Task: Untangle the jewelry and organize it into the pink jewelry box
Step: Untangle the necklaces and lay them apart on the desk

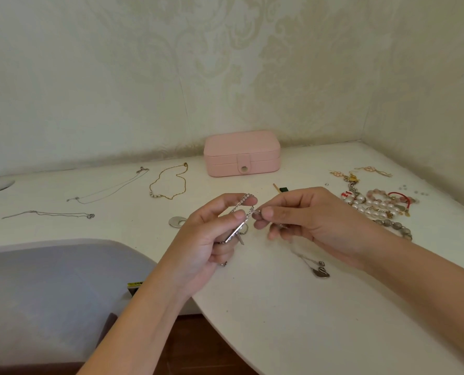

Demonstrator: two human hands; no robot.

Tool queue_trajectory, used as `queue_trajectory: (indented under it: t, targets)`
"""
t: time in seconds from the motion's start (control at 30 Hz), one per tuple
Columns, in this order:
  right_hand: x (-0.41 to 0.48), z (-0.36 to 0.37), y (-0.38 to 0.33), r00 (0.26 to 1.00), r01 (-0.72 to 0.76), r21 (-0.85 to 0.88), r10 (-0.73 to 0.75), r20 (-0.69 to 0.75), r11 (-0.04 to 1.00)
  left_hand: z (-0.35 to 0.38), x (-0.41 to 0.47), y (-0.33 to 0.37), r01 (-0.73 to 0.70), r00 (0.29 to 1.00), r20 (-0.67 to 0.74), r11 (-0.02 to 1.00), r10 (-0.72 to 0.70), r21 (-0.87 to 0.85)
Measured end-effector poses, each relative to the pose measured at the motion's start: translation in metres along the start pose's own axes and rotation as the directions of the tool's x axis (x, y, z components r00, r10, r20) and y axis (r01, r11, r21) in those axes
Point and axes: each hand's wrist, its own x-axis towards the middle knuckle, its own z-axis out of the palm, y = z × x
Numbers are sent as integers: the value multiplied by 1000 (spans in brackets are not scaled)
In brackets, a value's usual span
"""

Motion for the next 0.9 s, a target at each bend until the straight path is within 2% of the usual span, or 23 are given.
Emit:
queue_trajectory:
  t: [0.23, 0.57, 0.8, 0.9]
  targets:
    - [2, -1, 2, 995, 26, -41, -30, -94, 999, 0, 0, 0, 14, 1000, -5, 1000, -14, -12]
    - [1, -2, -1, 1000, -6, 35, 6, -20, 999, -1, 0, 0, 21, 1000, 0, 1000, -21, -14]
    - [1, -3, -1, 1000, -6, -27, 6, -6, 1000, -3, 1, -2, 20, 1000, 14, 999, -20, -30]
    - [1, -2, -3, 1000, -23, 76, 22, 15, 997, -4, 1, -2, 21, 1000, 16, 999, -21, -35]
